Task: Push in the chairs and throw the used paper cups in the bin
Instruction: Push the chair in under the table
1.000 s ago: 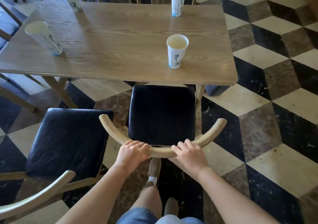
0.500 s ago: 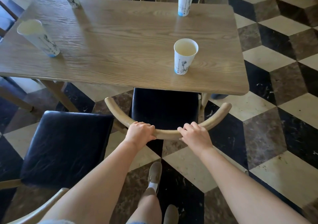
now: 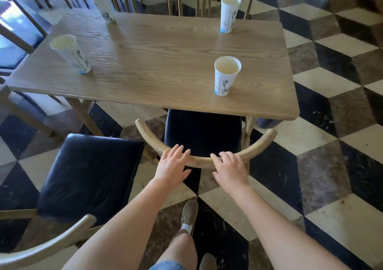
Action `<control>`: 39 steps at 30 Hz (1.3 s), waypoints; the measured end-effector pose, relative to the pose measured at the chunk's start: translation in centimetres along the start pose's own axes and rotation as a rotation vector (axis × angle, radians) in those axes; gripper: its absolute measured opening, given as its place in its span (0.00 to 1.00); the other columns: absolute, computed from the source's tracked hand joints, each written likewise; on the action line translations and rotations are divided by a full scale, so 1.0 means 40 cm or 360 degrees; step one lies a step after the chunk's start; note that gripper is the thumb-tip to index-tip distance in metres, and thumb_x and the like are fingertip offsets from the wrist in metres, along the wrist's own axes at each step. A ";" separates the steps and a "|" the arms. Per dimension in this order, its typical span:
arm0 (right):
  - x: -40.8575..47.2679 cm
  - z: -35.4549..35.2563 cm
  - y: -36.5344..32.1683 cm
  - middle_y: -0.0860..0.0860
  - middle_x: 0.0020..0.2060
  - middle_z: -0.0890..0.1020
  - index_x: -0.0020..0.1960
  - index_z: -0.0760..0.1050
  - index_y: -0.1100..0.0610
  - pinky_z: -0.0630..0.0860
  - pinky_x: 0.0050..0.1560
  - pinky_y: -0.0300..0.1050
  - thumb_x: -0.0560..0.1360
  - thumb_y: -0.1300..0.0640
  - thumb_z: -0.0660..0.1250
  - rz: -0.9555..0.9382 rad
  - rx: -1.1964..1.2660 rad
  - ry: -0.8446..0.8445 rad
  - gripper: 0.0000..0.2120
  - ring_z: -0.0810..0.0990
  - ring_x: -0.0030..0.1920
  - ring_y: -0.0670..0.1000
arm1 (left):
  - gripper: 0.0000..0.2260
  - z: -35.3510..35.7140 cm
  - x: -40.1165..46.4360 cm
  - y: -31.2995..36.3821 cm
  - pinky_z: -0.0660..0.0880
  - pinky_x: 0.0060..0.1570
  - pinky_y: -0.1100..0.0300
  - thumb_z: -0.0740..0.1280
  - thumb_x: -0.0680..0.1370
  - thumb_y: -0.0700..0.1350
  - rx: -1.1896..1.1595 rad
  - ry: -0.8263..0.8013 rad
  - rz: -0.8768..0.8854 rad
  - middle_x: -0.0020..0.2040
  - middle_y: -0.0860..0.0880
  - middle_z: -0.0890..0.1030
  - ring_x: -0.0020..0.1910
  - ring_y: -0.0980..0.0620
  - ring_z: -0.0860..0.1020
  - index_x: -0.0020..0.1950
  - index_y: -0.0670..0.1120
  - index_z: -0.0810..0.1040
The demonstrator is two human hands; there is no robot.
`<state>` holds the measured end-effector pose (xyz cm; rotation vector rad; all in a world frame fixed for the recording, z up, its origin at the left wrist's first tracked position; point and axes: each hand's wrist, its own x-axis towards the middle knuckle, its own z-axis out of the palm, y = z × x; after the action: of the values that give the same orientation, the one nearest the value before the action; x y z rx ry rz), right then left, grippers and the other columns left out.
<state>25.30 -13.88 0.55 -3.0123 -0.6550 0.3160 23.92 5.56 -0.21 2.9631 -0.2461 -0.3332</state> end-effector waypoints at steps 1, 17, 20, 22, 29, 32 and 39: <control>-0.017 -0.013 -0.016 0.56 0.63 0.74 0.70 0.65 0.55 0.65 0.66 0.55 0.76 0.51 0.65 -0.0009 0.0008 0.0018 0.24 0.69 0.64 0.56 | 0.27 -0.009 -0.025 0.013 0.54 0.70 0.51 0.63 0.77 0.53 -0.0039 0.0046 -0.0043 0.74 0.46 0.62 0.74 0.48 0.56 0.73 0.48 0.60; -0.217 -0.094 -0.380 0.54 0.64 0.73 0.67 0.69 0.53 0.60 0.69 0.55 0.79 0.50 0.58 -0.0521 0.0021 0.0118 0.18 0.68 0.66 0.55 | 0.12 -0.044 -0.534 -0.051 0.73 0.51 0.52 0.68 0.71 0.48 -0.0027 0.0435 -0.0472 0.49 0.49 0.82 0.49 0.47 0.80 0.53 0.47 0.78; -0.227 -0.096 -0.466 0.54 0.62 0.74 0.66 0.71 0.54 0.62 0.68 0.55 0.78 0.50 0.60 -0.0579 0.0026 0.0146 0.18 0.70 0.64 0.56 | 0.13 -0.048 -0.603 -0.110 0.75 0.50 0.50 0.69 0.70 0.48 -0.0060 0.0515 -0.0559 0.48 0.48 0.83 0.47 0.47 0.81 0.52 0.45 0.79; -0.232 -0.092 -0.535 0.55 0.61 0.76 0.64 0.72 0.55 0.64 0.66 0.55 0.78 0.50 0.61 -0.0612 0.0028 0.0151 0.17 0.71 0.62 0.56 | 0.14 -0.046 -0.658 -0.161 0.75 0.50 0.51 0.66 0.70 0.49 -0.0081 0.0562 -0.0563 0.46 0.48 0.83 0.45 0.47 0.81 0.52 0.45 0.79; -0.243 -0.046 -0.877 0.54 0.56 0.77 0.61 0.74 0.55 0.67 0.62 0.54 0.76 0.51 0.64 -0.0628 0.0140 0.0176 0.16 0.73 0.59 0.57 | 0.16 -0.032 -0.884 -0.446 0.75 0.51 0.51 0.68 0.69 0.48 -0.0132 0.0554 -0.0541 0.48 0.49 0.82 0.47 0.47 0.81 0.55 0.46 0.78; -0.256 -0.007 -1.030 0.54 0.56 0.77 0.62 0.74 0.54 0.67 0.62 0.54 0.75 0.50 0.64 -0.0624 0.0155 0.0141 0.17 0.74 0.58 0.56 | 0.17 -0.015 -0.990 -0.582 0.75 0.52 0.49 0.71 0.69 0.47 -0.0101 0.0492 -0.0501 0.50 0.49 0.82 0.48 0.47 0.80 0.56 0.45 0.78; -0.271 0.054 -1.236 0.52 0.46 0.82 0.52 0.80 0.53 0.78 0.52 0.55 0.63 0.50 0.77 -0.0496 0.0168 -0.0021 0.19 0.80 0.47 0.55 | 0.21 0.000 -1.107 -0.810 0.67 0.64 0.49 0.68 0.72 0.50 0.0026 0.0167 -0.0463 0.63 0.47 0.77 0.63 0.46 0.73 0.64 0.48 0.73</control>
<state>-4.90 26.60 4.69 -2.7536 -1.0546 0.3420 -13.96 45.08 3.58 3.0198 0.1972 -0.2073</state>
